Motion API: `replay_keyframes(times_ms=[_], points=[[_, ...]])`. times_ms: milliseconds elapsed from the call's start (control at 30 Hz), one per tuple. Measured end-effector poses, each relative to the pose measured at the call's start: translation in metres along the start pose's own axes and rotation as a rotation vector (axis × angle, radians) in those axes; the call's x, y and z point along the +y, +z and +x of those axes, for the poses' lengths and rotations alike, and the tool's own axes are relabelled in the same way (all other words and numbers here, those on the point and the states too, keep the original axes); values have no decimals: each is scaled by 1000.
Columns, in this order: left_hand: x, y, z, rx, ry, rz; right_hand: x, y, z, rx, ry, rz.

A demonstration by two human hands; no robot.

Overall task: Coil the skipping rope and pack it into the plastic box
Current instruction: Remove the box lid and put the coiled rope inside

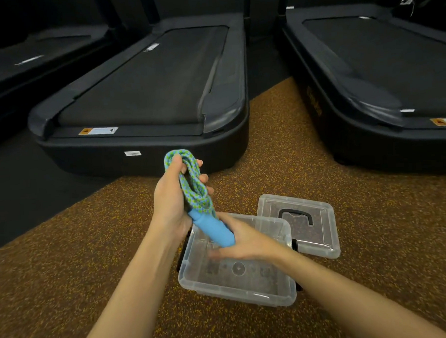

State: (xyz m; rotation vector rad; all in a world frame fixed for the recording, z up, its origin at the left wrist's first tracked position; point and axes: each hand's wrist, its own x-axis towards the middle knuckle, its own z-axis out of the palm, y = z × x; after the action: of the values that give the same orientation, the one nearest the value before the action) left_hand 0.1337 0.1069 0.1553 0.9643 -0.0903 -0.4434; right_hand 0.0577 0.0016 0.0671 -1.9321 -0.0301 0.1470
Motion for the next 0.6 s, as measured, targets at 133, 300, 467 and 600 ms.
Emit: replay_keyframes(times_ms=[133,300,467,600], points=[[-26,-21,2,55,-65,122,27,-9,4,40,78,-392],[-57,-49,7,24,-224,335,52,-12,5,1,149,-754],[-78,-66,10,-67,-299,683,64,-8,6,-81,222,-873],[-96,-80,23,-183,-302,1128,74,-2,8,-119,290,-926]])
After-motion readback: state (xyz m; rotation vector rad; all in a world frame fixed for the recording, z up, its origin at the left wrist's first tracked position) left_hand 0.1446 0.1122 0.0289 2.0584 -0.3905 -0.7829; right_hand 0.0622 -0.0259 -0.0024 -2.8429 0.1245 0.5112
